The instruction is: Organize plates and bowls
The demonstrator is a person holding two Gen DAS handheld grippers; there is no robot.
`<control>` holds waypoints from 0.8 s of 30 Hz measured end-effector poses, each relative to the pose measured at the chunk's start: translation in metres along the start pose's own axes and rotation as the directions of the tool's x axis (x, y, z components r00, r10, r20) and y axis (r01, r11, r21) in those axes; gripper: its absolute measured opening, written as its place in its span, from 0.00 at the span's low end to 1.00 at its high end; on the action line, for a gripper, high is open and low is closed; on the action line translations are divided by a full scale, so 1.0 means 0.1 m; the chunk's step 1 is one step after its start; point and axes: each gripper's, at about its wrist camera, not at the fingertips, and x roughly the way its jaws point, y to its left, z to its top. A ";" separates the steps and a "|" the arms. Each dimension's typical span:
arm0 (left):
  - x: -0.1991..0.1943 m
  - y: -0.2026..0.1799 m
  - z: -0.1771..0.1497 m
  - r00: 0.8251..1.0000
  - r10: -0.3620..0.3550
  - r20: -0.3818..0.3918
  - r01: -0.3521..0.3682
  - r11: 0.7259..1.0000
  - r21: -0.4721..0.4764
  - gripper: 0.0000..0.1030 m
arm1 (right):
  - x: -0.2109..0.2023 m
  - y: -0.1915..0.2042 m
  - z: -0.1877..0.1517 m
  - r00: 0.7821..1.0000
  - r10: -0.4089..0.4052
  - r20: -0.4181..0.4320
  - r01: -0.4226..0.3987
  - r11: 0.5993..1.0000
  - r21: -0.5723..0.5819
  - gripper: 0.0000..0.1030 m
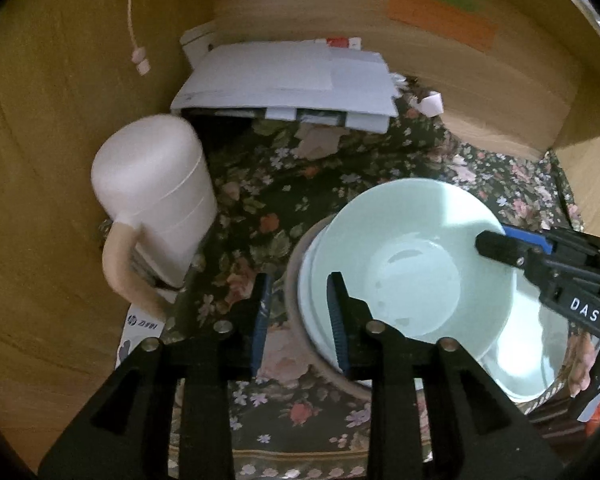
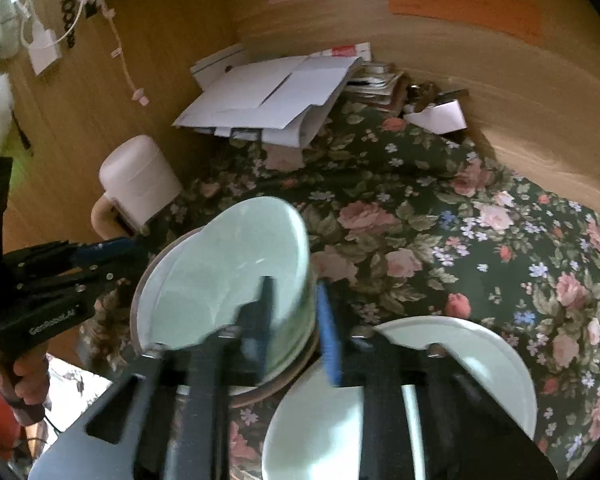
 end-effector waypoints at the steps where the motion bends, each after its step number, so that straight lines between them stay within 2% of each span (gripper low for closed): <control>1: 0.01 0.01 -0.02 1.000 0.001 -0.008 -0.001 1.000 -0.002 0.28 | 0.01 0.03 -0.01 1.000 -0.012 0.007 0.012 1.000 -0.012 0.13; 6: 0.03 0.07 -0.13 1.000 -0.001 -0.031 0.000 1.000 -0.009 0.28 | 0.13 0.05 -0.03 1.000 -0.005 -0.016 0.004 1.000 -0.010 0.13; 10: 0.06 0.12 -0.17 0.999 -0.017 -0.050 0.015 0.999 -0.029 0.40 | 0.17 0.01 -0.05 0.999 -0.011 -0.044 0.011 1.000 -0.004 0.13; 13: 0.10 0.11 -0.18 0.997 -0.036 -0.064 0.034 0.999 -0.032 0.40 | 0.15 -0.03 -0.05 0.999 -0.010 -0.046 0.012 1.000 0.025 0.25; 15: 0.14 0.09 -0.18 0.996 -0.050 -0.075 0.048 0.998 -0.031 0.40 | 0.15 -0.07 -0.05 0.999 -0.021 -0.043 0.023 0.999 0.039 0.37; 24: 0.34 0.00 -0.23 0.990 -0.089 -0.113 0.085 0.996 -0.035 0.40 | 0.41 -0.11 -0.12 0.989 0.056 -0.133 -0.046 0.996 0.077 0.38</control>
